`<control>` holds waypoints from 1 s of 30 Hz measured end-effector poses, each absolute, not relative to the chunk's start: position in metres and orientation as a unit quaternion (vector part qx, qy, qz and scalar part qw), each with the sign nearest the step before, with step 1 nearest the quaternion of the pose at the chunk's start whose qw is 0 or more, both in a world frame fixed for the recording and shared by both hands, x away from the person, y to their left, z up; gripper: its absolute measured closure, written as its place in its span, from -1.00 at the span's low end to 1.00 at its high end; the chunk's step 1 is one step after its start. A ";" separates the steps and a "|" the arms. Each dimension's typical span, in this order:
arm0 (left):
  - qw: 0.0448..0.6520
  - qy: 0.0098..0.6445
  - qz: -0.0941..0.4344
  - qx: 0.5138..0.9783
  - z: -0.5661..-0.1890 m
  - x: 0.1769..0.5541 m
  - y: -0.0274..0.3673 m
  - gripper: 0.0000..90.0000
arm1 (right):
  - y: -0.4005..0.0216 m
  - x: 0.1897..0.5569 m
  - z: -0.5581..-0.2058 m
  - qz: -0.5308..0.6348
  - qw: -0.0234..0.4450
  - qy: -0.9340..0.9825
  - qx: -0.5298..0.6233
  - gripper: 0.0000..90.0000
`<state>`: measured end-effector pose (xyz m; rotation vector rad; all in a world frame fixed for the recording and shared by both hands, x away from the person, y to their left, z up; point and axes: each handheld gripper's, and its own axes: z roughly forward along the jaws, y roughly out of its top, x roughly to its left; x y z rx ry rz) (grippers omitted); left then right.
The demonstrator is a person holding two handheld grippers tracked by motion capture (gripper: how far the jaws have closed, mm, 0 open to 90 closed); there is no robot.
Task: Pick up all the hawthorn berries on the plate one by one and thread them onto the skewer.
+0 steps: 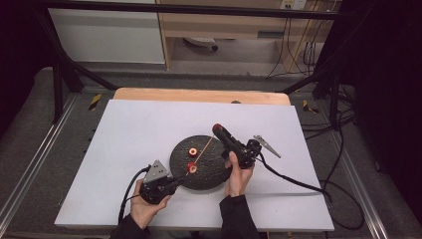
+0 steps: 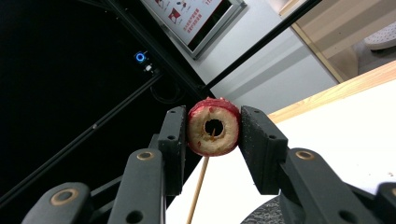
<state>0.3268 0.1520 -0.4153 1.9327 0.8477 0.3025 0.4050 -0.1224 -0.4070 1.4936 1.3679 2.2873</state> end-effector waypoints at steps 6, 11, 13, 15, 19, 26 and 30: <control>0.489 0.352 0.127 0.788 -0.413 0.329 0.146 0.96 | -0.121 0.403 -0.409 0.748 0.040 0.449 0.487 0.40; 0.487 0.355 0.127 0.788 -0.414 0.332 0.142 0.96 | -0.121 0.402 -0.409 0.750 0.043 0.448 0.485 0.40; 0.485 0.355 0.128 0.789 -0.414 0.333 0.142 0.96 | -0.121 0.401 -0.408 0.750 0.046 0.448 0.484 0.40; 0.487 0.356 0.129 0.787 -0.414 0.333 0.142 0.96 | -0.122 0.400 -0.408 0.749 0.048 0.451 0.483 0.40; 0.491 0.356 0.136 0.783 -0.413 0.330 0.143 0.97 | -0.122 0.400 -0.407 0.750 0.047 0.450 0.482 0.41; 0.498 0.364 0.149 0.773 -0.412 0.325 0.142 0.97 | -0.121 0.401 -0.407 0.755 0.050 0.438 0.486 0.41; 0.499 0.369 0.149 0.770 -0.413 0.323 0.139 0.97 | -0.121 0.402 -0.407 0.758 0.045 0.434 0.486 0.41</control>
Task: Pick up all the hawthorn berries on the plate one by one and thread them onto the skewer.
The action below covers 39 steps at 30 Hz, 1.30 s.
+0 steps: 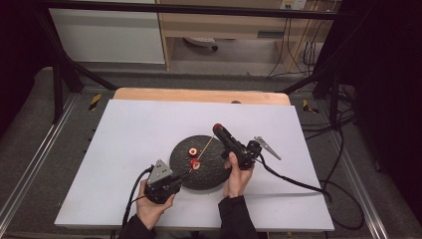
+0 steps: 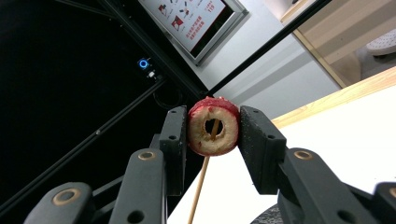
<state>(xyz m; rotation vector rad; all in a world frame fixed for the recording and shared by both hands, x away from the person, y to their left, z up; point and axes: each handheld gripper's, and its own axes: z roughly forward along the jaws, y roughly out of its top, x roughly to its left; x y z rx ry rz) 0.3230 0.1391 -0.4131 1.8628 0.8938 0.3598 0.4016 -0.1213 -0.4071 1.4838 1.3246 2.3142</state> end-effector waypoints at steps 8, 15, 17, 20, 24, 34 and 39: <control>0.498 0.372 0.153 0.768 -0.415 0.324 0.134 0.97 | -0.121 0.400 -0.407 0.755 0.039 0.435 0.489 0.42; 0.502 0.367 0.158 0.767 -0.414 0.323 0.135 0.97 | -0.122 0.402 -0.406 0.753 0.032 0.436 0.492 0.42; 0.502 0.367 0.160 0.767 -0.413 0.322 0.136 0.97 | -0.122 0.403 -0.406 0.752 0.030 0.435 0.494 0.42; 0.499 0.367 0.162 0.768 -0.415 0.320 0.137 0.97 | -0.122 0.404 -0.407 0.752 0.032 0.432 0.497 0.42; 0.501 0.367 0.163 0.767 -0.417 0.319 0.140 0.97 | -0.124 0.405 -0.403 0.755 0.030 0.426 0.498 0.42; 0.508 0.375 0.169 0.757 -0.418 0.323 0.129 0.97 | -0.119 0.405 -0.410 0.748 0.010 0.433 0.502 0.42; 0.509 0.380 0.167 0.754 -0.416 0.329 0.123 0.97 | -0.117 0.402 -0.414 0.743 0.008 0.445 0.501 0.42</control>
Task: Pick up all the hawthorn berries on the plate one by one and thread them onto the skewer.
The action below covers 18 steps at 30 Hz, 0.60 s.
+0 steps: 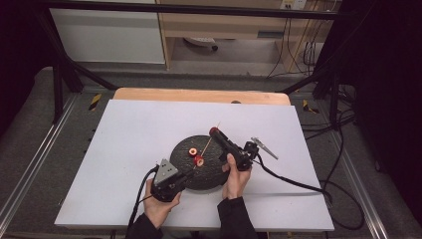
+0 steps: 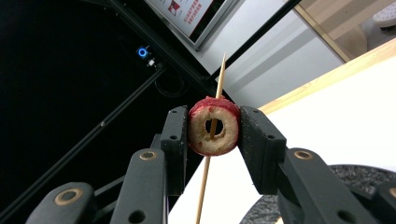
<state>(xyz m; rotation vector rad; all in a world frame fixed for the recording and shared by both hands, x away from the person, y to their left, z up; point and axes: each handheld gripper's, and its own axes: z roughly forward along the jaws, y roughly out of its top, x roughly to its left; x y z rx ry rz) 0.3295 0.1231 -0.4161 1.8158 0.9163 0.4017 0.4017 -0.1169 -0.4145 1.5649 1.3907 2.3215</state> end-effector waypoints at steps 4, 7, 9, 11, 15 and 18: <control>0.508 0.383 0.162 0.755 -0.413 0.337 0.119 0.97 | -0.116 0.400 -0.417 0.739 0.012 0.453 0.499 0.42; 0.508 0.382 0.159 0.755 -0.411 0.342 0.117 0.97 | -0.115 0.399 -0.418 0.737 0.013 0.459 0.497 0.42; 0.508 0.382 0.156 0.756 -0.410 0.345 0.116 0.97 | -0.115 0.398 -0.418 0.735 0.012 0.462 0.496 0.42; 0.507 0.380 0.156 0.758 -0.408 0.349 0.115 0.97 | -0.115 0.398 -0.419 0.734 0.013 0.465 0.495 0.42; 0.510 0.380 0.149 0.758 -0.406 0.355 0.112 0.97 | -0.114 0.396 -0.420 0.730 0.014 0.474 0.493 0.42; 0.512 0.380 0.142 0.758 -0.405 0.359 0.111 0.97 | -0.113 0.395 -0.422 0.727 0.016 0.479 0.492 0.42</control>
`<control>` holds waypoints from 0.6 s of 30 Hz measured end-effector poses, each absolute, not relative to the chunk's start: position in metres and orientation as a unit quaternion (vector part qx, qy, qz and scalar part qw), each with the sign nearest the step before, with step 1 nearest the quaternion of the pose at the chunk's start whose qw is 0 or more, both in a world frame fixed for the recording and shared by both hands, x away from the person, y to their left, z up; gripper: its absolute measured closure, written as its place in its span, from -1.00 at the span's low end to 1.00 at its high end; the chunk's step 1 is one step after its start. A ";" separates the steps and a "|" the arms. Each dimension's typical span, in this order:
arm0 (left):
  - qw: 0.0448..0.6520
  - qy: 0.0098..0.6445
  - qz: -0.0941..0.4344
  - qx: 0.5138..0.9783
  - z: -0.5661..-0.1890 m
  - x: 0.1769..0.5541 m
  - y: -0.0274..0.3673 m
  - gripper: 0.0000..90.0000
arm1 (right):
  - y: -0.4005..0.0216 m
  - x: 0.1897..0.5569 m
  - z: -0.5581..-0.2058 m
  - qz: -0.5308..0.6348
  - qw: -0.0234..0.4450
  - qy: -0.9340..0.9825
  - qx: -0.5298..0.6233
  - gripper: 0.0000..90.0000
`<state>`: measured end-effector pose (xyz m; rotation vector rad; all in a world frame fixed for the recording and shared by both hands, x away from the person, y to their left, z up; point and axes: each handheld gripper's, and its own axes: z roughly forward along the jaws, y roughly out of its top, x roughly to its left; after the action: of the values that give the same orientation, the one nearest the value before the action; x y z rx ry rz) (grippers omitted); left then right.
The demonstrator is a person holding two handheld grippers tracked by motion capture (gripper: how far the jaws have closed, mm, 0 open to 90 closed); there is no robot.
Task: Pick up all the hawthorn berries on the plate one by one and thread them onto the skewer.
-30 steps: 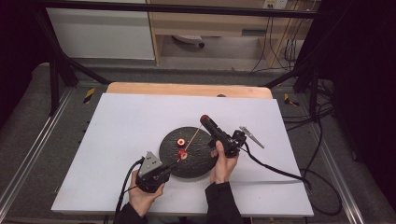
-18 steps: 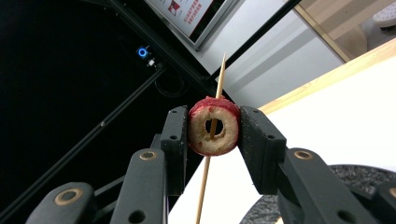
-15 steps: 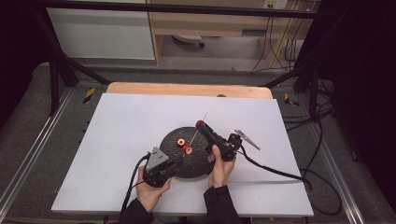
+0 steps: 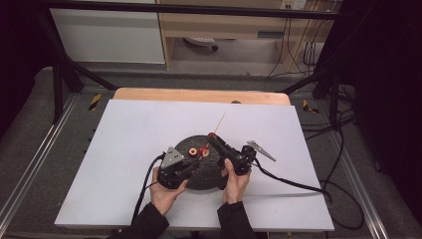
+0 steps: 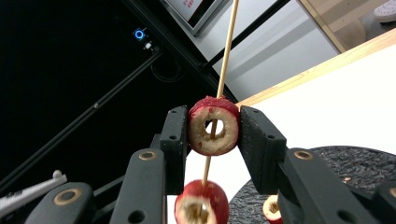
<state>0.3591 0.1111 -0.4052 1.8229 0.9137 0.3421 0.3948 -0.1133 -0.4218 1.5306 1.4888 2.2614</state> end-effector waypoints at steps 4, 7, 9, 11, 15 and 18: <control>0.513 0.380 0.133 0.758 -0.406 0.363 0.111 0.97 | -0.112 0.393 -0.424 0.723 0.019 0.485 0.493 0.42; 0.513 0.380 0.128 0.759 -0.408 0.364 0.112 0.97 | -0.111 0.393 -0.425 0.719 0.019 0.490 0.492 0.41; 0.515 0.378 0.123 0.759 -0.408 0.364 0.114 0.97 | -0.112 0.394 -0.425 0.717 0.021 0.496 0.490 0.40; 0.515 0.377 0.122 0.760 -0.407 0.364 0.116 0.97 | -0.113 0.394 -0.424 0.713 0.025 0.502 0.489 0.32; 0.514 0.373 0.120 0.763 -0.407 0.362 0.127 0.97 | -0.117 0.393 -0.420 0.702 0.045 0.524 0.480 0.03; 0.508 0.372 0.119 0.768 -0.408 0.359 0.140 0.97 | -0.120 0.394 -0.418 0.684 0.057 0.554 0.472 -0.22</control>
<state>0.3591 0.1396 -0.4084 1.8514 0.8960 0.2868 0.3940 -0.1201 -0.4176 1.4298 1.6799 2.0726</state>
